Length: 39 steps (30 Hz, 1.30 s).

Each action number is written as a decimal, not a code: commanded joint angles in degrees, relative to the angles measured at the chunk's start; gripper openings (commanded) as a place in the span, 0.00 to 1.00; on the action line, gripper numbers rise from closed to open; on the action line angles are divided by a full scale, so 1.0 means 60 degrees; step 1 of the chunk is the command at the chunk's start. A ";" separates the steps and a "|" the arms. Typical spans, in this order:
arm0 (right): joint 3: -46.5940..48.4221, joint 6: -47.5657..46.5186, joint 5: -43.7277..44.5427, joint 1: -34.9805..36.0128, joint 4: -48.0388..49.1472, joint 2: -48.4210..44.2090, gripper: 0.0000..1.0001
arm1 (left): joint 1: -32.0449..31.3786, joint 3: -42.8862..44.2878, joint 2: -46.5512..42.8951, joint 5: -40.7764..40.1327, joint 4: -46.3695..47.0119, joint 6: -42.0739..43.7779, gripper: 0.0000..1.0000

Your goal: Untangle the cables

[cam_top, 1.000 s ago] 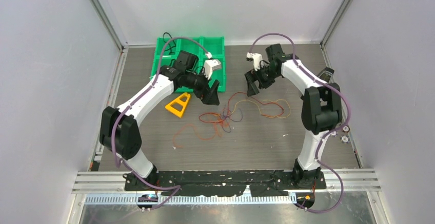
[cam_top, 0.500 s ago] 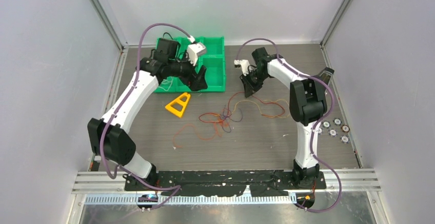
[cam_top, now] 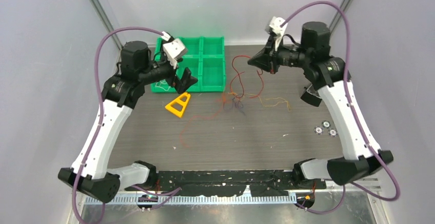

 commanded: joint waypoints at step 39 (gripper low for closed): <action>0.3448 0.8438 -0.0422 -0.0670 0.7622 -0.1128 0.05 | -0.1222 -0.6313 0.2430 0.2041 0.5025 -0.2524 0.00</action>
